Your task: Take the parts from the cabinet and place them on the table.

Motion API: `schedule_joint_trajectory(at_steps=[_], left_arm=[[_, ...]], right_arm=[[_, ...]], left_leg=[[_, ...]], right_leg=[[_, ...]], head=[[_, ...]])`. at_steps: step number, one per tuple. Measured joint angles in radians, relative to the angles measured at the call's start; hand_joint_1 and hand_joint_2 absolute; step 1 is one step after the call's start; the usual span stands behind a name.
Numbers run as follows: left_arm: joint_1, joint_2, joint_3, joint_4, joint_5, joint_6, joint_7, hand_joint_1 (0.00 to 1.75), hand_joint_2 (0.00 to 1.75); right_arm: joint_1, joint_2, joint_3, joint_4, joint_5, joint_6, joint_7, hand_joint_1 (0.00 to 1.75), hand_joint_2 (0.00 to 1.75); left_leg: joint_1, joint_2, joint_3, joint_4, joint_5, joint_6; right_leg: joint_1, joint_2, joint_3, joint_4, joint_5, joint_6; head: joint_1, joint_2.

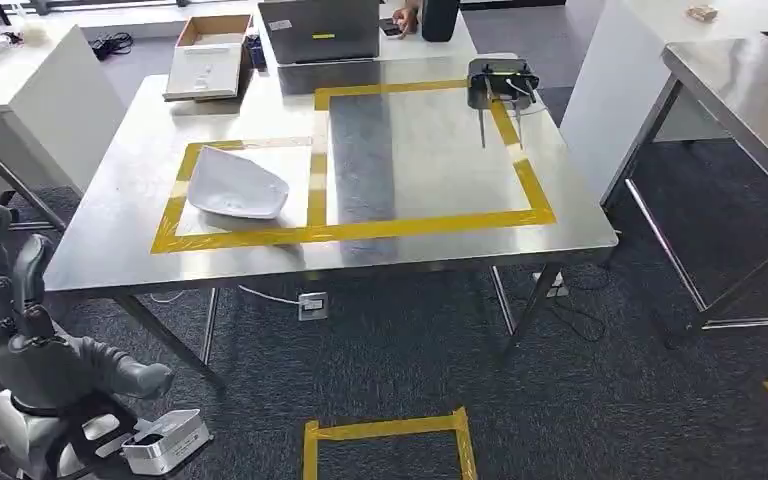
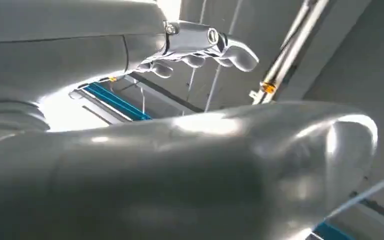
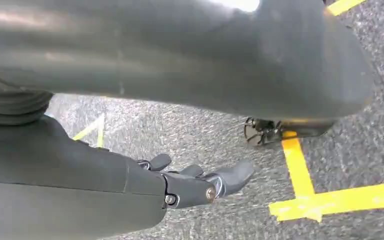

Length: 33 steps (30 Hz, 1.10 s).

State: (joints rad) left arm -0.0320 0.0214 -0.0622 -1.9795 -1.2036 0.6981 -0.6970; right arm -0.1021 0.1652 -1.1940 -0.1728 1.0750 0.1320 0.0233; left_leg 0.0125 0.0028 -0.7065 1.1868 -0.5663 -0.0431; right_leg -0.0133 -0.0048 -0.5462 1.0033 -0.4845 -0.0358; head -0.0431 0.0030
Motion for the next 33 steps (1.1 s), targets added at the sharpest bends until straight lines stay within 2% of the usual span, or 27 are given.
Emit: schedule_joint_trajectory(at_steps=[1,2,3,5,6,7,8,10,12,13,15,16,17,18,19,20,21,22,23,25,27,28,29,30,31,32,33], left_arm=[[0.002,0.0,0.0,0.007,0.0,0.0,0.0,0.0,0.0],[0.002,0.0,0.0,0.018,-0.002,0.0,0.0,0.0,0.0],[0.003,0.0,0.0,0.031,-0.01,0.0,0.0,0.0,0.0],[0.002,-0.001,0.0,0.05,-0.013,0.0,0.0,0.0,0.0],[0.002,-0.002,0.0,0.057,-0.017,0.0,0.0,0.0,0.0],[-0.001,-0.003,0.0,0.062,-0.018,0.0,0.0,0.0,0.0],[-0.001,-0.006,0.0,0.073,-0.02,0.0,0.0,0.0,0.0],[0.0,-0.012,0.002,0.092,-0.031,0.0,0.001,0.0,0.0],[-0.002,-0.019,0.003,0.109,-0.028,0.0,0.001,0.0,0.0],[0.0,-0.023,0.003,0.115,-0.02,0.0,0.001,0.0,0.0],[0.0,-0.03,0.004,0.137,0.0,0.0,0.001,0.0,0.0],[0.001,-0.033,0.005,0.148,0.004,0.0,0.001,0.0,0.0],[0.001,-0.033,0.006,0.158,0.011,0.0,0.001,0.0,0.0],[0.0,-0.034,0.009,0.17,0.016,0.0,0.001,0.0,0.0],[0.0,-0.035,0.013,0.183,0.021,0.0,0.007,0.0,0.0],[-0.002,-0.034,0.013,0.195,0.022,0.0,0.03,0.0,0.0],[-0.005,-0.032,0.013,0.211,0.044,0.0,0.034,0.0,0.0],[-0.01,-0.033,0.013,0.238,0.096,-0.007,0.032,0.0,0.0],[-0.026,-0.033,0.008,0.305,0.193,-0.027,0.05,0.0,0.0],[-0.103,-0.036,-0.023,0.568,0.399,-0.045,0.065,0.0,0.0],[-0.151,-0.046,-0.023,0.814,0.583,-0.144,0.045,0.0,0.0],[-0.174,-0.052,-0.018,0.951,0.68,-0.207,0.055,0.0,0.0],[-0.191,-0.063,-0.006,1.056,0.774,-0.277,0.101,0.0,0.0],[-0.201,-0.071,0.023,1.175,0.881,-0.373,0.197,0.0,0.0],[-0.201,-0.077,0.053,1.272,0.941,-0.42,0.299,0.0,0.0],[-0.191,-0.079,0.08,1.365,0.956,-0.409,0.406,0.0,0.0],[-0.176,-0.08,0.097,1.425,0.953,-0.387,0.471,0.0,0.0]], right_arm=[[0.0,0.0,0.0,0.0,-0.001,0.0,0.0,0.0,0.0],[0.001,0.0,0.0,0.0,-0.001,0.0,0.001,0.0,0.0],[0.002,0.0,0.0,0.0,-0.003,0.0,0.001,0.0,0.0],[0.002,0.0,0.0,0.0,-0.006,-0.001,0.002,0.0,0.0],[0.001,0.0,0.0,0.0,-0.006,-0.002,0.003,0.0,0.0],[0.0,-0.001,0.0,0.0,-0.006,-0.003,0.005,0.0,0.0],[0.001,-0.001,0.0,0.0,-0.006,-0.005,0.008,0.0,0.0],[0.0,-0.001,-0.001,0.0,-0.007,-0.008,0.01,0.0,0.0],[0.004,-0.002,-0.002,0.0,-0.007,-0.008,0.013,0.0,0.0],[0.005,-0.003,-0.003,0.0,-0.008,-0.01,0.01,0.0,0.0],[0.006,-0.003,-0.003,0.0,-0.009,-0.006,0.01,0.0,0.0],[0.006,-0.004,-0.003,0.0,-0.01,-0.004,0.01,0.0,0.0],[0.006,-0.004,-0.003,0.0,-0.01,-0.005,0.011,0.0,0.0],[0.006,-0.005,-0.003,0.0,-0.009,-0.008,0.015,0.0,0.0],[0.006,-0.005,-0.003,0.0,-0.009,-0.01,0.016,0.0,0.0],[0.006,-0.005,-0.003,0.0,-0.008,-0.01,0.018,0.0,0.0],[0.006,-0.006,-0.003,0.0,-0.006,-0.011,0.018,0.0,0.0],[0.004,-0.008,-0.003,0.0,-0.006,-0.011,0.018,0.0,0.0],[0.002,-0.009,-0.003,0.0,-0.004,-0.011,0.018,0.0,0.0],[-0.001,-0.006,-0.003,0.0,0.003,-0.01,0.018,0.0,0.0],[-0.004,-0.001,-0.003,0.0,0.005,-0.006,0.012,0.0,0.0],[-0.008,0.0,-0.003,0.0,0.005,-0.005,0.011,0.0,0.0],[-0.01,0.0,-0.003,0.0,0.004,-0.005,0.012,0.0,0.0],[-0.01,0.0,-0.003,0.0,0.004,0.0,0.013,0.0,0.0],[-0.008,0.002,-0.003,0.0,0.005,0.003,0.012,0.0,0.0],[-0.004,0.002,-0.003,0.0,0.006,0.008,0.011,0.0,0.0],[0.0,0.002,-0.003,0.0,0.007,0.01,0.009,0.0,0.0]], left_leg=[[0.0,0.0,-0.012,0.069,-0.035,-0.003],[0.0,0.0,-0.013,0.121,-0.04,-0.005],[0.001,0.0,0.003,0.131,-0.016,-0.006],[0.004,0.0,0.091,0.043,0.057,-0.005],[0.005,0.0,0.164,-0.052,0.069,-0.003],[0.005,-0.003,0.216,-0.14,0.02,-0.001],[-0.003,-0.008,0.245,-0.174,0.011,0.01],[-0.005,-0.006,0.225,-0.171,0.016,0.025],[-0.002,0.001,0.21,-0.177,0.038,0.052],[-0.003,0.004,0.197,-0.177,0.05,0.061],[-0.004,0.005,0.169,-0.176,0.073,0.069],[-0.006,0.005,0.156,-0.175,0.085,0.07],[-0.008,0.006,0.143,-0.173,0.097,0.071],[-0.01,0.006,0.125,-0.17,0.109,0.07],[-0.011,0.007,0.108,-0.166,0.12,0.068],[-0.012,0.007,0.092,-0.162,0.129,0.067],[-0.012,0.007,0.079,-0.158,0.137,0.064],[-0.012,0.008,0.072,-0.154,0.144,0.061],[-0.019,0.007,0.067,-0.152,0.152,0.055],[-0.015,0.004,0.072,-0.164,0.172,0.043],[-0.018,0.004,0.064,-0.18,0.193,0.027],[-0.014,0.001,0.056,-0.167,0.164,0.022],[-0.011,0.0,0.037,-0.125,0.103,0.017],[-0.007,0.0,0.02,-0.061,0.043,0.011],[-0.003,0.0,0.002,0.021,-0.01,0.005],[-0.002,0.0,-0.009,0.088,-0.033,0.002],[-0.001,0.0,-0.006,0.121,-0.025,-0.001]], right_leg=[[0.0,-0.001,-0.016,0.001,0.012,0.001],[0.0,-0.002,-0.032,0.002,0.024,0.002],[0.0,-0.005,-0.048,0.003,0.036,0.004],[-0.002,-0.006,-0.075,0.01,0.057,0.011],[-0.002,-0.005,-0.088,0.015,0.067,0.016],[0.0,-0.004,-0.095,0.019,0.074,0.023],[0.001,-0.002,-0.099,0.022,0.082,0.031],[0.002,-0.003,-0.096,0.015,0.097,0.045],[-0.006,-0.002,-0.103,0.016,0.101,0.06],[-0.005,0.0,-0.118,0.045,0.049,0.064],[-0.004,0.002,-0.155,0.172,-0.079,0.067],[-0.004,0.003,-0.172,0.245,-0.12,0.069],[-0.003,0.003,-0.181,0.302,-0.133,0.069],[-0.003,0.004,-0.173,0.326,-0.114,0.067],[-0.002,0.004,-0.144,0.308,-0.075,0.064],[0.0,0.004,-0.093,0.248,-0.039,0.059],[0.003,0.004,-0.025,0.157,-0.021,0.052],[0.006,0.003,0.04,0.062,-0.042,0.042],[0.012,0.001,0.069,-0.001,-0.065,0.038],[0.012,0.004,0.057,0.004,-0.054,0.029],[0.007,0.003,0.047,-0.012,-0.025,0.013],[0.003,0.003,0.037,-0.019,-0.007,0.008],[0.001,0.004,0.023,-0.022,0.007,-0.001],[0.001,0.006,0.009,-0.022,0.019,-0.001],[0.001,0.011,-0.007,-0.022,0.031,-0.001],[0.001,0.015,-0.022,-0.021,0.041,0.001],[0.001,0.017,-0.031,-0.017,0.049,0.003]], head=[[0.0,0.0],[0.0,0.0],[0.0,0.0],[0.0,0.0],[0.0,0.0],[0.0,0.0],[0.001,0.0],[-0.002,0.0],[-0.001,0.0],[0.0,0.0],[0.003,0.0],[0.003,0.0],[0.003,0.0],[0.003,0.0],[0.003,0.0],[0.003,0.0],[0.004,0.0],[0.004,0.0],[0.003,0.0],[0.005,0.0],[0.006,0.0],[0.005,0.0],[0.0,0.0],[0.0,0.0],[0.0,0.0],[0.0,0.0],[0.0,0.0]])
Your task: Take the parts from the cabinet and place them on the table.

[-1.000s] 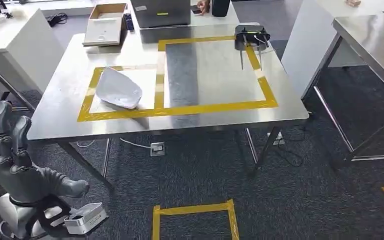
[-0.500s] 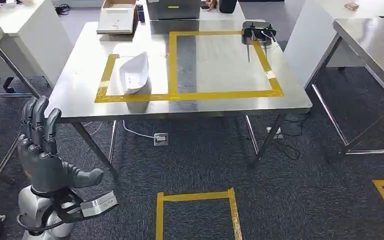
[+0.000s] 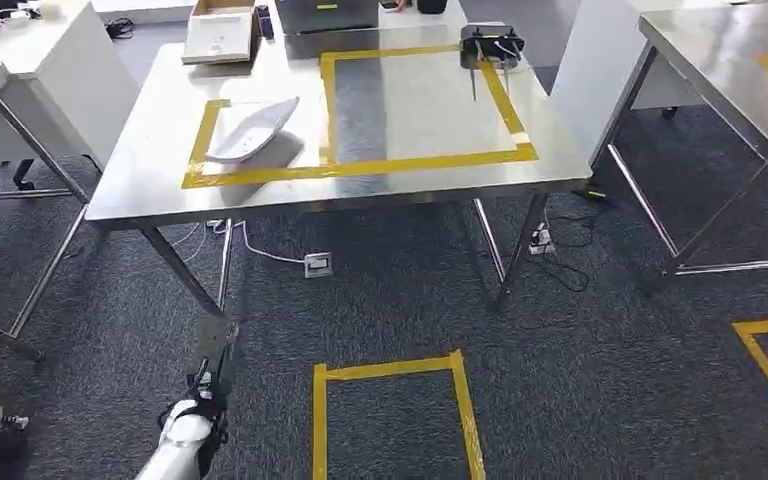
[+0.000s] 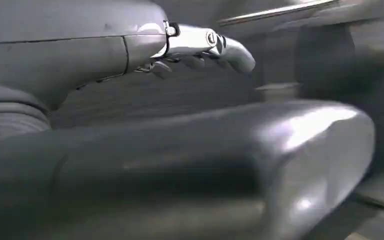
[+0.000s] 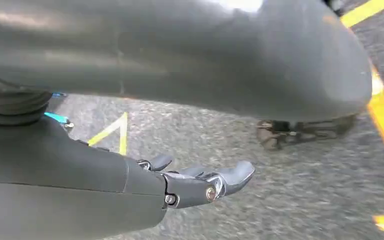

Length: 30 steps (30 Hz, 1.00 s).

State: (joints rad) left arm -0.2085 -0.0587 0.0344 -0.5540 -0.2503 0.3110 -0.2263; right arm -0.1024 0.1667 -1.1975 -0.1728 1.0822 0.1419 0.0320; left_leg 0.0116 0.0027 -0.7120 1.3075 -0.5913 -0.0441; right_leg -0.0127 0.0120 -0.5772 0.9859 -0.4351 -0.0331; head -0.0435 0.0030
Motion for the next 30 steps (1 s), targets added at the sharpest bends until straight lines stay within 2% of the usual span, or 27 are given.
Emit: schedule_joint_trajectory(at_steps=[1,2,3,4,5,6,7,8,9,10,11,13,14,15,16,17,18,19,20,21,24,25,26,27,28,29,30], left_arm=[[0.014,0.002,0.013,0.06,-0.008,0.037,0.081,0.0,0.0],[0.029,0.005,0.023,0.11,-0.009,0.079,0.168,0.0,0.0],[0.05,0.012,0.035,0.15,0.02,0.111,0.23,0.0,0.0],[0.07,0.018,0.067,0.184,0.095,0.133,0.269,0.0,0.0],[0.09,0.018,0.12,0.212,0.191,0.136,0.276,0.0,0.0],[0.112,0.019,0.178,0.233,0.26,0.131,0.277,0.0,0.0],[0.128,0.019,0.223,0.252,0.28,0.126,0.284,0.0,0.0],[0.144,0.023,0.256,0.274,0.253,0.125,0.303,0.0,0.0],[0.154,0.025,0.264,0.289,0.218,0.125,0.32,0.0,0.0],[0.156,0.029,0.265,0.301,0.178,0.125,0.341,0.0,0.0],[0.157,0.031,0.265,0.311,0.143,0.122,0.366,0.0,0.0],[0.16,0.033,0.265,0.325,0.126,0.11,0.384,0.0,0.0],[0.162,0.033,0.265,0.331,0.132,0.096,0.387,0.0,0.0],[0.164,0.033,0.265,0.336,0.137,0.08,0.386,0.0,0.0],[0.166,0.032,0.265,0.34,0.137,0.062,0.379,0.0,0.0],[0.167,0.031,0.265,0.342,0.127,0.041,0.365,0.0,0.0],[0.167,0.028,0.264,0.345,0.113,0.02,0.347,0.0,0.0],[0.166,0.024,0.259,0.347,0.092,0.003,0.331,0.0,0.0],[0.165,0.014,0.249,0.348,0.061,-0.015,0.311,0.0,0.0],[0.161,0.013,0.234,0.349,0.032,-0.024,0.3,0.0,0.0],[0.131,-0.003,0.188,0.354,-0.016,-0.052,0.276,0.0,0.0],[0.12,-0.005,0.175,0.356,-0.029,-0.055,0.273,0.0,0.0],[0.11,-0.013,0.164,0.356,-0.049,-0.062,0.264,0.0,0.0],[0.096,-0.021,0.147,0.357,-0.077,-0.07,0.254,0.0,0.0],[0.082,-0.023,0.129,0.357,-0.1,-0.071,0.25,0.0,0.0],[0.067,-0.027,0.112,0.357,-0.118,-0.073,0.245,0.0,0.0],[0.055,-0.031,0.095,0.358,-0.131,-0.074,0.245,0.0,0.0]], right_arm=[[0.004,0.0,0.0,0.0,0.002,0.001,-0.002,0.0,0.0],[0.007,0.0,0.0,0.0,0.003,0.001,-0.004,0.0,0.0],[0.008,0.0,0.0,0.0,0.006,0.002,-0.005,0.0,0.0],[0.006,0.0,0.0,0.0,0.009,0.003,-0.001,0.0,0.0],[0.006,-0.002,0.0,0.0,0.013,0.003,0.004,0.0,0.0],[0.008,-0.003,0.0,0.0,0.013,0.004,0.01,0.0,0.0],[0.009,-0.004,0.0,0.0,0.013,0.003,0.015,0.0,0.0],[0.009,-0.005,0.0,0.0,0.012,0.003,0.025,0.0,0.0],[0.012,-0.007,0.0,0.0,0.013,0.003,0.032,0.0,0.0],[0.012,-0.008,0.0,0.0,0.013,0.001,0.04,0.0,0.0],[0.012,-0.01,0.0,0.0,0.014,0.0,0.05,0.0,0.0],[0.011,-0.01,0.0,0.0,0.02,0.001,0.057,0.0,0.0],[0.011,-0.01,0.001,0.0,0.026,0.004,0.058,0.0,0.0],[0.011,-0.01,0.002,0.0,0.031,0.005,0.058,0.0,0.0],[0.011,-0.011,0.002,0.0,0.034,0.007,0.058,0.0,0.0],[0.011,-0.012,0.003,0.0,0.036,0.008,0.055,0.0,0.0],[0.011,-0.013,0.005,0.0,0.037,0.008,0.05,0.0,0.0],[0.009,-0.015,0.006,0.0,0.037,0.008,0.043,0.0,0.0],[0.004,-0.021,0.008,-0.002,0.038,0.008,0.033,0.0,0.0],[0.003,-0.02,0.01,-0.002,0.039,0.008,0.025,0.0,0.0],[-0.005,-0.02,0.013,-0.002,0.04,0.007,0.008,0.0,0.0],[-0.006,-0.016,0.015,-0.002,0.04,0.006,0.006,0.0,0.0],[-0.01,-0.016,0.016,-0.002,0.042,0.006,0.002,0.0,0.0],[-0.014,-0.016,0.017,-0.002,0.045,0.005,-0.001,0.0,0.0],[-0.015,-0.014,0.018,-0.002,0.048,0.005,-0.001,0.0,0.0],[-0.017,-0.012,0.019,-0.002,0.05,0.005,0.0,0.0,0.0],[-0.019,-0.01,0.021,-0.002,0.052,0.005,0.003,0.0,0.0]], left_leg=[[0.001,-0.001,0.021,-0.009,0.028,-0.001],[0.003,0.0,0.065,-0.061,0.063,-0.003],[0.004,0.001,0.129,-0.149,0.085,-0.004],[0.008,0.002,0.195,-0.248,0.073,-0.008],[-0.002,-0.003,0.224,-0.293,0.047,0.0],[-0.002,-0.008,0.213,-0.278,0.059,0.015],[-0.003,-0.01,0.207,-0.283,0.055,0.021],[-0.005,-0.011,0.204,-0.277,0.06,0.03],[-0.002,-0.01,0.187,-0.28,0.071,0.044],[0.0,-0.008,0.179,-0.281,0.08,0.055],[0.0,-0.009,0.164,-0.281,0.088,0.064],[-0.004,-0.008,0.145,-0.281,0.108,0.07],[-0.007,-0.007,0.133,-0.28,0.12,0.072],[-0.011,-0.005,0.115,-0.279,0.133,0.073],[-0.015,-0.004,0.1,-0.277,0.145,0.074],[-0.019,-0.003,0.086,-0.277,0.156,0.074],[-0.023,-0.004,0.074,-0.277,0.166,0.074],[-0.026,-0.004,0.064,-0.277,0.178,0.074],[-0.025,-0.002,0.057,-0.276,0.187,0.071],[-0.022,-0.002,0.059,-0.282,0.198,0.066],[-0.016,-0.001,0.059,-0.302,0.232,0.046],[-0.016,-0.002,0.054,-0.297,0.227,0.042],[-0.018,-0.004,0.041,-0.278,0.178,0.035],[-0.012,-0.005,0.028,-0.218,0.105,0.027],[-0.007,-0.004,0.013,-0.148,0.05,0.02],[-0.003,-0.004,0.0,-0.077,0.012,0.012],[0.001,-0.004,-0.003,-0.023,0.004,0.006]], right_leg=[[-0.001,0.0,-0.014,0.006,0.007,0.003],[-0.003,0.0,-0.028,0.013,0.012,0.008],[-0.006,-0.002,-0.041,0.021,0.015,0.012],[-0.005,-0.003,-0.049,0.032,0.017,0.017],[-0.002,-0.002,-0.058,0.038,0.02,0.024],[0.0,-0.002,-0.056,0.036,0.025,0.031],[0.003,-0.003,-0.057,0.039,0.03,0.036],[0.0,-0.003,-0.059,0.035,0.039,0.045],[-0.001,-0.004,-0.064,0.034,0.044,0.053],[-0.005,-0.006,-0.071,0.048,0.019,0.059],[-0.005,-0.008,-0.088,0.091,-0.038,0.061],[-0.002,-0.008,-0.129,0.235,-0.156,0.064],[-0.001,-0.008,-0.141,0.301,-0.189,0.063],[0.001,-0.008,-0.14,0.344,-0.189,0.06],[0.004,-0.008,-0.116,0.338,-0.161,0.053],[0.01,-0.008,-0.075,0.297,-0.125,0.044],[0.016,-0.008,-0.017,0.225,-0.094,0.031],[0.026,-0.007,0.057,0.128,-0.086,0.013],[0.034,-0.01,0.115,0.03,-0.132,-0.012],[0.036,-0.017,0.126,0.008,-0.126,0.002],[0.042,-0.015,0.108,-0.011,-0.096,-0.015],[0.028,-0.022,0.106,-0.028,-0.073,-0.014],[0.027,-0.021,0.094,-0.032,-0.06,-0.02],[0.024,-0.022,0.078,-0.032,-0.045,-0.022],[0.023,-0.023,0.064,-0.031,-0.034,-0.018],[0.022,-0.024,0.049,-0.03,-0.022,-0.016],[0.019,-0.027,0.033,-0.027,-0.011,-0.012]], head=[[-0.001,0.0],[-0.001,0.0],[-0.001,0.0],[-0.002,0.0],[-0.005,0.0],[-0.003,0.0],[-0.005,0.0],[-0.003,0.0],[-0.004,0.0],[-0.002,0.0],[0.001,0.0],[0.003,0.0],[0.004,0.0],[0.004,0.0],[0.004,0.0],[0.004,0.0],[0.004,0.0],[0.004,0.0],[0.002,0.0],[0.001,0.0],[0.008,0.0],[0.01,0.0],[0.008,0.0],[0.005,0.0],[0.006,0.0],[0.006,0.0],[0.006,0.0]])
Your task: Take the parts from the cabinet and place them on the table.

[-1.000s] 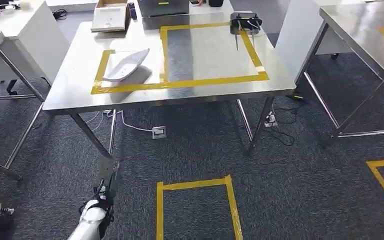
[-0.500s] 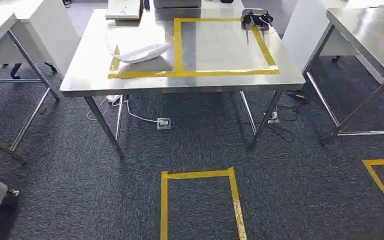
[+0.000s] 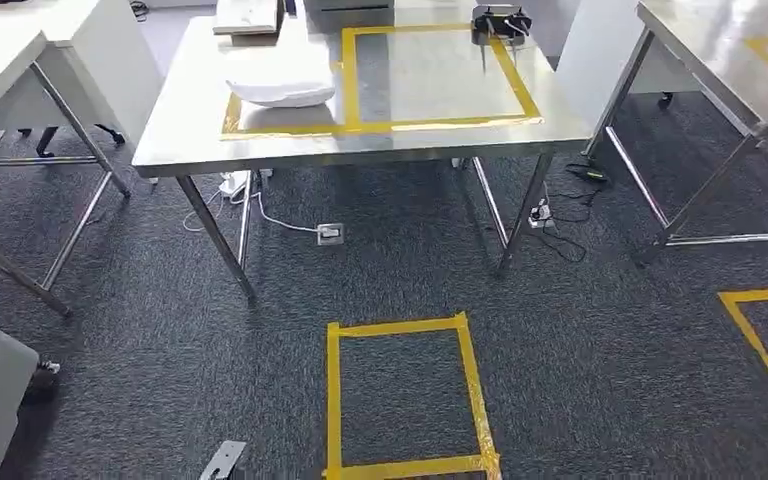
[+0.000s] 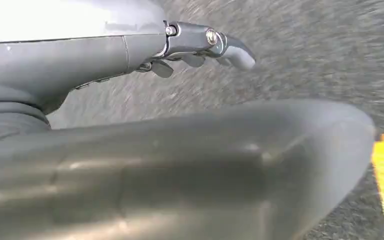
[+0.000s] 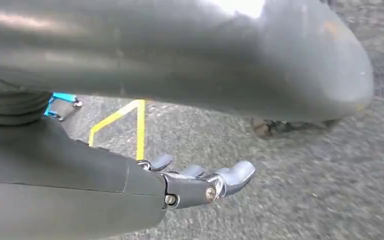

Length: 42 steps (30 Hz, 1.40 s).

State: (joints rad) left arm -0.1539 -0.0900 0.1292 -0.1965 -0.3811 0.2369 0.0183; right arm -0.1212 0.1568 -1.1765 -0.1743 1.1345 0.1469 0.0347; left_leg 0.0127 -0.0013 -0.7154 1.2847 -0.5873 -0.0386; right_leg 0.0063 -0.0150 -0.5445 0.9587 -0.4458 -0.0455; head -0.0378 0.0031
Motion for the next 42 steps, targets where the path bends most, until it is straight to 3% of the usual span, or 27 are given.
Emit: schedule_joint_trajectory(at_steps=[2,4,5,6,9,10,11,12,14,15,17,19,20,21,24,25,26,27,29,30,32,34,35,36,40,41,42], left_arm=[[-0.018,-0.007,-0.031,0.0,-0.012,-0.001,-0.004,0.0,0.0],[-0.025,-0.011,-0.046,0.0,-0.013,-0.001,-0.004,0.0,0.0],[-0.028,-0.014,-0.051,0.0,-0.013,0.0,0.002,0.0,0.0],[-0.027,-0.015,-0.055,0.0,-0.012,0.005,0.007,0.0,0.0],[-0.007,-0.013,-0.058,0.005,0.004,0.025,0.042,0.0,0.0],[0.002,-0.011,-0.058,0.007,0.007,0.031,0.048,0.0,0.0],[0.008,-0.008,-0.058,0.008,0.011,0.039,0.058,0.0,0.0],[0.016,-0.003,-0.058,0.009,0.016,0.047,0.068,0.0,0.0],[0.038,0.003,-0.057,0.012,0.023,0.055,0.075,0.0,0.0],[0.05,0.007,-0.056,0.013,0.028,0.059,0.077,0.0,0.0],[0.071,0.013,-0.056,0.016,0.031,0.063,0.08,0.0,0.0],[0.083,0.017,-0.055,0.018,0.032,0.066,0.082,0.0,0.0],[0.086,0.017,-0.055,0.018,0.034,0.067,0.081,0.0,0.0],[0.09,0.018,-0.055,0.018,0.036,0.067,0.075,0.0,0.0],[0.092,0.015,-0.055,0.018,0.027,0.066,0.053,0.0,0.0],[0.093,0.015,-0.055,0.019,0.022,0.066,0.049,0.0,0.0],[0.091,0.015,-0.055,0.02,0.014,0.06,0.045,0.0,0.0],[0.088,0.013,-0.056,0.02,0.003,0.05,0.041,0.0,0.0],[0.078,0.011,-0.058,0.019,-0.019,0.036,0.03,0.0,0.0],[0.071,0.011,-0.061,0.019,-0.026,0.029,0.027,0.0,0.0],[0.058,0.01,-0.067,0.019,-0.038,0.027,0.021,0.0,0.0],[0.047,0.01,-0.075,0.016,-0.046,0.027,0.017,0.0,0.0],[0.041,0.009,-0.077,0.014,-0.048,0.027,0.014,0.0,0.0],[0.036,0.007,-0.078,0.01,-0.048,0.028,0.014,0.0,0.0],[0.038,0.001,-0.082,0.01,-0.044,0.045,0.013,0.0,0.0],[0.038,-0.003,-0.082,0.011,-0.043,0.045,0.013,0.0,0.0],[0.039,-0.003,-0.082,0.01,-0.042,0.047,0.017,0.0,0.0]], right_arm=[[-0.002,0.005,0.005,0.0,0.003,-0.002,0.005,0.0,0.0],[-0.002,0.007,0.005,0.0,0.003,-0.006,0.012,0.0,0.0],[-0.001,0.006,0.005,0.0,0.003,-0.01,0.016,0.0,0.0],[0.0,0.006,0.005,0.0,0.003,-0.014,0.02,0.0,0.0],[0.011,0.005,0.005,0.0,0.0,-0.014,0.038,0.0,0.0],[0.016,0.003,0.005,0.0,0.0,-0.014,0.045,0.0,0.0],[0.018,0.003,0.005,0.0,-0.001,-0.014,0.051,0.0,0.0],[0.02,0.002,0.005,0.0,-0.001,-0.014,0.059,0.0,0.0],[0.021,0.002,0.005,0.0,-0.001,-0.014,0.069,0.0,0.0],[0.021,0.001,0.005,0.0,-0.001,-0.014,0.072,0.0,0.0],[0.023,0.0,0.005,0.0,-0.001,-0.013,0.073,0.0,0.0],[0.022,-0.003,0.005,0.0,0.0,-0.01,0.071,0.0,0.0],[0.02,-0.004,0.005,0.0,0.002,-0.008,0.067,0.0,0.0],[0.017,-0.007,0.005,0.0,0.003,-0.005,0.062,0.0,0.0],[0.017,-0.007,0.005,0.0,0.003,0.003,0.042,0.0,0.0],[0.018,-0.006,0.005,0.0,0.004,0.004,0.037,0.0,0.0],[0.014,-0.006,0.005,0.0,0.003,0.005,0.03,0.0,0.0],[0.015,-0.006,0.005,0.0,0.003,0.005,0.021,0.0,0.0],[0.015,-0.006,0.005,0.0,0.003,0.005,0.01,0.0,0.0],[0.015,-0.006,0.005,0.0,0.003,0.005,0.005,0.0,0.0],[0.011,-0.005,0.005,0.0,0.003,0.005,0.003,0.0,0.0],[0.009,-0.003,0.005,0.0,0.003,0.005,0.003,0.0,0.0],[0.007,-0.002,0.005,0.0,0.002,0.005,0.003,0.0,0.0],[0.007,-0.002,0.005,0.0,0.002,0.003,0.005,0.0,0.0],[0.011,0.0,0.005,0.0,-0.001,-0.003,0.014,0.0,0.0],[0.014,0.0,0.005,0.0,-0.002,-0.005,0.018,0.0,0.0],[0.016,0.0,0.005,0.0,-0.002,-0.008,0.022,0.0,0.0]], left_leg=[[0.007,0.0,0.047,-0.009,0.06,-0.013],[0.018,0.002,0.169,-0.168,0.111,-0.026],[0.016,0.0,0.208,-0.239,0.058,-0.036],[0.008,-0.005,0.231,-0.276,0.048,-0.023],[0.005,-0.003,0.205,-0.262,0.055,0.007],[0.01,0.001,0.199,-0.267,0.064,0.025],[0.009,0.003,0.197,-0.266,0.072,0.037],[0.009,0.004,0.187,-0.266,0.081,0.046],[0.005,0.006,0.163,-0.264,0.1,0.05],[0.003,0.008,0.151,-0.262,0.107,0.05],[0.001,0.01,0.127,-0.257,0.122,0.049],[-0.001,0.007,0.107,-0.254,0.137,0.046],[0.001,0.006,0.103,-0.253,0.144,0.043],[-0.002,0.006,0.098,-0.253,0.152,0.033],[0.004,0.007,0.101,-0.267,0.176,0.013],[-0.002,0.006,0.098,-0.271,0.185,0.003],[0.003,0.003,0.09,-0.258,0.158,0.002],[0.002,0.002,0.073,-0.217,0.095,0.001],[0.004,0.002,0.044,-0.08,-0.016,-0.007],[0.004,0.002,0.036,-0.018,-0.041,-0.01],[0.004,0.003,0.063,0.014,0.001,-0.011],[0.004,0.003,0.16,-0.1,0.075,-0.008],[0.004,0.003,0.222,-0.188,0.063,-0.005],[-0.002,0.002,0.275,-0.267,0.013,-0.002],[-0.008,0.0,0.247,-0.275,0.036,0.04],[-0.003,0.006,0.236,-0.277,0.052,0.051],[-0.002,0.007,0.221,-0.277,0.064,0.06]], right_leg=[[-0.011,-0.003,-0.033,0.014,0.019,0.012],[-0.024,-0.002,-0.068,0.039,0.028,0.026],[-0.024,-0.002,-0.081,0.048,0.032,0.032],[-0.021,-0.001,-0.091,0.059,0.036,0.041],[-0.022,0.002,-0.092,0.054,0.057,0.059],[-0.025,0.004,-0.097,0.057,0.052,0.066],[-0.027,0.005,-0.108,0.08,0.015,0.071],[-0.027,0.005,-0.129,0.137,-0.045,0.073],[-0.026,0.008,-0.178,0.299,-0.146,0.076],[-0.026,0.008,-0.189,0.356,-0.163,0.076],[-0.023,0.008,-0.148,0.345,-0.128,0.069],[-0.019,0.011,-0.028,0.183,-0.068,0.053],[-0.013,0.014,0.035,0.093,-0.073,0.041],[-0.007,0.013,0.061,0.039,-0.095,0.039],[0.001,0.014,0.047,0.044,-0.075,0.03],[-0.007,0.013,0.038,0.031,-0.058,0.022],[-0.011,0.005,0.031,0.025,-0.043,0.018],[-0.012,0.006,0.017,0.022,-0.031,0.008],[-0.01,0.003,-0.011,0.025,-0.01,0.005],[-0.008,0.002,-0.026,0.027,0.001,0.005],[-0.008,-0.001,-0.06,0.036,0.022,0.007],[-0.009,-0.001,-0.096,0.053,0.041,0.014],[-0.01,0.0,-0.108,0.063,0.049,0.018],[-0.006,0.0,-0.118,0.067,0.057,0.025],[-0.009,0.002,-0.116,0.054,0.098,0.053],[-0.016,0.007,-0.123,0.065,0.076,0.059],[-0.015,0.01,-0.137,0.097,0.016,0.066]], head=[[0.0,0.0],[0.0,0.0],[-0.002,0.0],[-0.006,0.0],[-0.003,0.0],[-0.002,0.0],[-0.002,0.0],[0.0,0.0],[0.003,0.0],[0.003,0.0],[0.003,0.0],[0.003,0.0],[0.003,0.0],[0.002,0.0],[0.008,0.0],[0.008,0.0],[0.008,0.0],[0.004,0.0],[0.002,0.0],[0.002,0.0],[0.002,0.0],[0.001,0.0],[0.001,0.0],[0.0,0.0],[-0.001,0.0],[-0.001,0.0],[0.002,0.0]])
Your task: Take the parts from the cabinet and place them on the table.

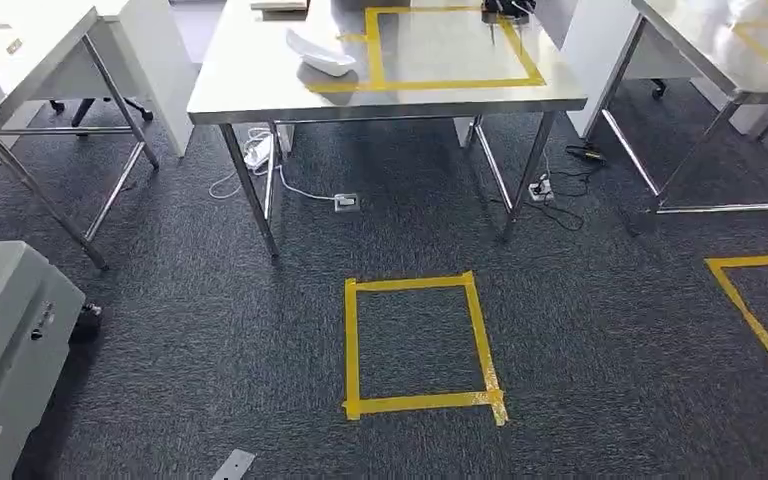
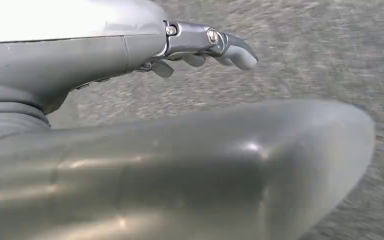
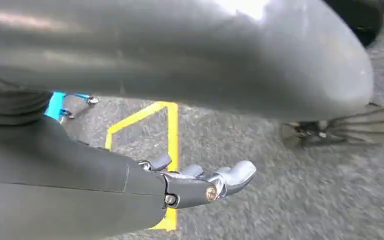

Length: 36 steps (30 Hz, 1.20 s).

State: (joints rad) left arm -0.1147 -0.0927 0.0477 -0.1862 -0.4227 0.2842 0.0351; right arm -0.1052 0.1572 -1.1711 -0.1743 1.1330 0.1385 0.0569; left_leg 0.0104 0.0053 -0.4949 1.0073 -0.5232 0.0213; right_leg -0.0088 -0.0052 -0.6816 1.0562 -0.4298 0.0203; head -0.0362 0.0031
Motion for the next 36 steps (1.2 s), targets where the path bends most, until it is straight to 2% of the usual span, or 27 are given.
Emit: schedule_joint_trajectory(at_steps=[2,3,4,5,7,8,9,10,13,14,16,17,18,19,21,22,23,24,25,27,29,30,31,33,34,35,36], left_arm=[[0.009,0.001,0.0,0.0,0.003,0.002,0.006,0.0,0.0],[0.014,0.001,0.0,0.0,0.003,0.002,0.007,0.0,0.0],[0.018,0.001,0.0,0.001,0.003,0.002,0.009,0.0,0.0],[0.023,0.001,0.0,0.002,0.004,0.003,0.012,0.0,0.0],[0.032,0.001,0.0,0.002,0.004,0.003,0.014,0.0,0.0],[0.034,0.001,0.0,0.002,0.004,0.003,0.014,0.0,0.0],[0.036,0.001,0.0,0.001,0.004,0.003,0.014,0.0,0.0],[0.036,0.0,0.0,0.001,0.004,0.003,0.014,0.0,0.0],[0.035,-0.001,0.0,0.001,-0.003,0.0,0.012,0.0,0.0],[0.036,-0.001,0.0,0.002,-0.007,-0.001,0.012,0.0,0.0],[0.033,-0.003,-0.001,0.001,-0.014,-0.005,0.012,0.0,0.0],[0.029,-0.004,-0.002,0.0,-0.016,-0.008,0.012,0.0,0.0],[0.024,-0.005,-0.003,0.0,-0.018,-0.008,0.013,0.0,0.0],[0.019,-0.006,-0.003,-0.001,-0.019,-0.008,0.013,0.0,0.0],[0.01,-0.008,-0.005,-0.003,-0.021,-0.01,0.014,0.0,0.0],[0.007,-0.008,-0.005,-0.003,-0.021,-0.01,0.015,0.0,0.0],[0.003,-0.009,-0.006,-0.006,-0.021,-0.01,0.016,0.0,0.0],[-0.002,-0.009,-0.006,-0.008,-0.021,-0.01,0.015,0.0,0.0],[-0.005,-0.01,-0.006,-0.009,-0.021,-0.008,0.01,0.0,1.75],[-0.005,-0.013,-0.006,-0.01,-0.012,-0.01,-0.004,0.0,1.75],[-0.001,-0.017,-0.005,-0.008,0.003,-0.022,0.011,0.0,1.75],[0.0,-0.017,-0.005,-0.008,0.008,-0.03,0.028,0.0,1.75],[0.003,-0.016,-0.004,-0.008,0.017,-0.037,0.043,0.0,1.75],[0.015,-0.015,-0.004,-0.016,0.031,-0.051,0.05,0.0,1.75],[0.019,-0.015,-0.004,-0.021,0.039,-0.055,0.05,0.0,1.75],[0.022,-0.013,-0.004,-0.029,0.048,-0.061,0.05,0.0,1.75],[0.023,-0.012,-0.004,-0.039,0.058,-0.064,0.049,0.0,1.75]], right_arm=[[0.005,0.002,0.0,0.0,0.0,-0.005,0.006,0.0,0.0],[0.005,0.003,0.0,0.0,0.0,-0.005,0.01,0.0,0.0],[0.004,0.003,0.0,0.0,0.0,-0.007,0.014,0.0,0.0],[0.004,0.003,0.0,0.0,-0.001,-0.008,0.018,0.0,0.0],[0.004,0.003,0.0,0.0,-0.002,-0.011,0.022,0.0,0.0],[0.004,0.003,0.0,0.0,-0.002,-0.012,0.022,0.0,0.0],[0.001,0.003,0.0,0.0,-0.002,-0.013,0.022,0.0,0.0],[0.0,0.003,0.0,0.0,-0.003,-0.013,0.021,0.0,0.0],[0.001,0.003,-0.001,0.0,-0.006,-0.012,0.017,0.0,0.0],[0.002,0.004,-0.001,0.0,-0.009,-0.012,0.014,0.0,0.0],[0.001,0.004,-0.002,0.0,-0.013,-0.011,0.008,0.0,0.0],[0.001,0.004,-0.002,0.0,-0.014,-0.012,0.004,0.0,0.0],[0.001,0.004,-0.002,0.0,-0.016,-0.013,0.001,0.0,0.0],[0.001,0.004,-0.002,0.0,-0.017,-0.013,0.0,0.0,0.0],[0.0,0.006,-0.003,0.0,-0.019,-0.017,-0.003,0.0,0.0],[0.0,0.007,-0.003,0.0,-0.02,-0.019,-0.003,0.0,0.0],[0.0,0.009,-0.004,0.0,-0.021,-0.023,-0.003,0.0,0.0],[-0.003,0.01,-0.005,0.0,-0.024,-0.026,0.0,0.0,1.75],[-0.002,0.011,-0.009,0.0,-0.029,-0.031,0.005,0.0,1.75],[-0.003,0.012,-0.014,0.0,-0.034,-0.035,0.014,0.0,1.75],[-0.001,0.013,-0.015,0.0,-0.028,-0.035,0.035,0.0,1.75],[0.001,0.013,-0.016,0.0,-0.026,-0.035,0.051,0.0,1.75],[0.005,0.012,-0.011,0.0,-0.029,-0.035,0.064,0.0,1.75],[0.021,0.009,0.023,0.0,-0.063,-0.037,0.069,0.0,1.75],[0.03,0.008,0.039,0.0,-0.081,-0.039,0.069,0.0,1.75],[0.041,0.006,0.058,0.0,-0.104,-0.042,0.067,0.0,1.75],[0.051,0.003,0.08,0.0,-0.13,-0.044,0.066,0.0,1.75]], left_leg=[[-0.001,0.0,-0.032,0.0,0.025,0.005],[-0.001,0.001,-0.051,0.002,0.039,0.005],[-0.001,0.003,-0.064,0.005,0.054,0.003],[-0.001,0.005,-0.085,0.009,0.066,0.001],[0.001,0.006,-0.123,0.021,0.087,-0.007],[0.001,0.005,-0.139,0.027,0.097,-0.011],[0.0,0.005,-0.149,0.03,0.107,-0.018],[-0.001,0.004,-0.153,0.031,0.117,-0.026],[0.002,0.005,-0.151,0.011,0.146,-0.048],[0.005,0.004,-0.156,0.016,0.149,-0.053],[0.005,-0.002,-0.183,0.091,0.024,-0.057],[0.006,-0.002,-0.196,0.163,-0.042,-0.062],[0.006,-0.002,-0.207,0.234,-0.085,-0.064],[0.006,-0.002,-0.21,0.291,-0.098,-0.066],[0.006,-0.002,-0.167,0.301,-0.04,-0.065],[0.006,-0.002,-0.118,0.25,-0.002,-0.064],[0.006,-0.002,-0.052,0.169,0.012,-0.061],[0.006,-0.002,0.012,0.076,-0.026,-0.056],[-0.001,-0.003,0.061,-0.002,-0.06,-0.051],[-0.005,-0.003,0.038,0.005,-0.061,-0.028],[-0.002,0.001,0.03,-0.002,-0.038,-0.006],[0.0,0.004,0.02,-0.002,-0.028,0.001],[0.0,0.005,0.01,-0.002,-0.019,0.008],[-0.001,0.006,-0.012,0.0,-0.003,0.009],[-0.001,0.006,-0.023,0.001,0.003,0.007],[-0.001,0.006,-0.031,0.003,0.009,0.005],[-0.001,0.005,-0.032,0.006,0.013,0.003]], right_leg=[[-0.004,0.001,-0.032,0.133,-0.13,0.01],[-0.004,0.002,-0.042,0.204,-0.169,0.014],[-0.004,0.002,-0.042,0.258,-0.17,0.017],[-0.006,0.002,-0.024,0.267,-0.14,0.018],[-0.009,0.002,0.062,0.189,-0.062,0.016],[-0.009,0.003,0.134,0.1,-0.056,0.012],[-0.008,0.006,0.194,-0.002,-0.117,0.004],[0.0,0.009,0.22,-0.053,-0.134,-0.007],[0.007,0.007,0.197,-0.05,-0.116,-0.031],[-0.002,0.001,0.188,-0.062,-0.095,-0.041],[0.0,-0.003,0.161,-0.063,-0.068,-0.058],[0.001,-0.004,0.144,-0.063,-0.055,-0.059],[0.003,-0.005,0.128,-0.061,-0.042,-0.059],[0.004,-0.007,0.111,-0.059,-0.03,-0.059],[0.004,-0.01,0.075,-0.05,-0.006,-0.055],[0.004,-0.01,0.057,-0.044,0.005,-0.052],[0.003,-0.01,0.04,-0.038,0.015,-0.048],[0.003,-0.01,0.031,-0.03,0.023,-0.042],[0.007,-0.009,0.021,-0.023,0.027,-0.035],[0.006,-0.011,0.024,-0.03,0.041,-0.02],[0.002,-0.01,0.021,-0.036,0.056,-0.003],[-0.001,-0.004,0.011,-0.015,0.027,0.003],[-0.002,-0.002,-0.011,0.042,-0.028,0.008],[-0.004,-0.002,-0.065,0.207,-0.13,0.017],[-0.004,-0.002,-0.077,0.265,-0.157,0.019],[-0.005,-0.002,-0.067,0.275,-0.16,0.02],[-0.005,-0.002,-0.034,0.241,-0.145,0.018]], head=[[0.005,0.0],[0.005,0.0],[0.005,0.0],[0.006,0.0],[0.006,0.0],[0.006,0.0],[0.006,0.0],[0.005,0.0],[0.01,0.0],[0.01,0.0],[0.004,0.0],[0.003,0.0],[0.003,0.0],[0.003,0.0],[0.003,0.0],[0.003,0.0],[0.003,0.0],[0.003,0.0],[0.003,0.0],[0.003,0.0],[-0.001,0.0],[0.002,0.0],[0.006,0.0],[0.008,0.0],[0.008,0.0],[0.008,0.0],[0.008,0.0]])
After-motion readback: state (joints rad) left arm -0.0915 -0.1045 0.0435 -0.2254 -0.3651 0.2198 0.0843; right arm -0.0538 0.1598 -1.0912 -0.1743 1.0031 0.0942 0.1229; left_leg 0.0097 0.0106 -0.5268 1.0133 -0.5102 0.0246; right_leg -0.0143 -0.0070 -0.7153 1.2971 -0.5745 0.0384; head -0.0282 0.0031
